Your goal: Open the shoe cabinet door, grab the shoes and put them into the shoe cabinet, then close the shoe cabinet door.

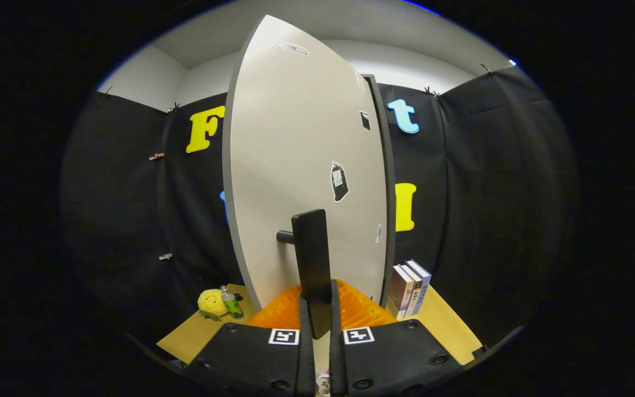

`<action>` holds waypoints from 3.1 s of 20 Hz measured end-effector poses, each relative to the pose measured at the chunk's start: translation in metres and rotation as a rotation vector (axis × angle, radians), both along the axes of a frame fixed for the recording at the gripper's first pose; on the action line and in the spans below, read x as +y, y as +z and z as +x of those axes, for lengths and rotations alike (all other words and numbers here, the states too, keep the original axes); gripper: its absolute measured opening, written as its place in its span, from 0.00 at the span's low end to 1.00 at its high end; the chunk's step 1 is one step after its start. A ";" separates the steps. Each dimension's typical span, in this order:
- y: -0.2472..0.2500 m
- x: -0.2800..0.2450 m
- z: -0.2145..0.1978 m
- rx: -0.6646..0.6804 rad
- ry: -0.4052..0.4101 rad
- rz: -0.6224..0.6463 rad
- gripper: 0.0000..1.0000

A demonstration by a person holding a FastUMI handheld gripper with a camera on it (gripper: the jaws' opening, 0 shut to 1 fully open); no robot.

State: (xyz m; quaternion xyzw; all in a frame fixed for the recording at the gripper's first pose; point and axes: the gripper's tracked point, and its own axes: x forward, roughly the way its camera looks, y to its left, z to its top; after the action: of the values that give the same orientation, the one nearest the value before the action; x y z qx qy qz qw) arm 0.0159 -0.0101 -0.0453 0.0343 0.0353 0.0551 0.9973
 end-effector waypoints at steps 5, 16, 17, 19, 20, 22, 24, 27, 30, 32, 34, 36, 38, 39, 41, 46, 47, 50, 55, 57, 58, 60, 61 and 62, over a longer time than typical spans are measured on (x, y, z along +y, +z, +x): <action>0.002 -0.030 -0.009 -0.013 0.015 -0.023 0.14; 0.015 -0.096 -0.008 -0.052 -0.052 -0.038 0.13; 0.016 -0.103 -0.008 -0.056 -0.061 -0.048 0.13; 0.018 -0.119 -0.010 -0.063 -0.075 -0.032 0.09; 0.019 -0.128 -0.011 -0.061 -0.084 -0.010 0.08; 0.021 -0.144 -0.013 -0.058 -0.098 0.042 0.08; 0.019 -0.143 -0.014 -0.047 -0.072 0.093 0.08; 0.017 -0.139 -0.015 -0.043 -0.072 0.054 0.13; 0.018 -0.142 -0.015 -0.044 -0.100 0.032 0.09; 0.021 -0.140 -0.023 -0.049 -0.112 0.045 0.08; 0.025 -0.142 -0.033 -0.063 -0.141 0.040 0.13; 0.032 -0.139 -0.048 -0.081 -0.159 0.044 0.10; 0.038 -0.127 -0.062 -0.104 -0.151 0.050 0.08; 0.040 -0.115 -0.070 -0.108 -0.121 0.064 0.10; 0.041 -0.082 -0.081 -0.115 -0.045 0.073 0.17; 0.011 -0.003 -0.083 -0.040 0.082 0.104 0.80; -0.007 0.013 -0.079 0.006 0.103 0.101 0.93; -0.076 0.041 -0.069 0.152 0.113 0.050 0.99; -0.199 0.064 -0.066 0.415 0.098 0.012 0.98; -0.241 0.066 -0.057 0.469 0.081 -0.036 0.99; -0.264 0.066 -0.054 0.492 0.078 -0.059 0.99; -0.304 0.068 -0.046 0.535 0.073 -0.069 0.99; -0.320 0.069 -0.044 0.556 0.070 -0.061 0.99; -0.341 0.072 -0.041 0.578 0.071 -0.049 0.99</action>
State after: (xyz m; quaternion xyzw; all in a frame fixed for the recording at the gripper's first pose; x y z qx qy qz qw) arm -0.0247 0.0622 -0.3861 0.0232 0.3203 0.0771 0.9439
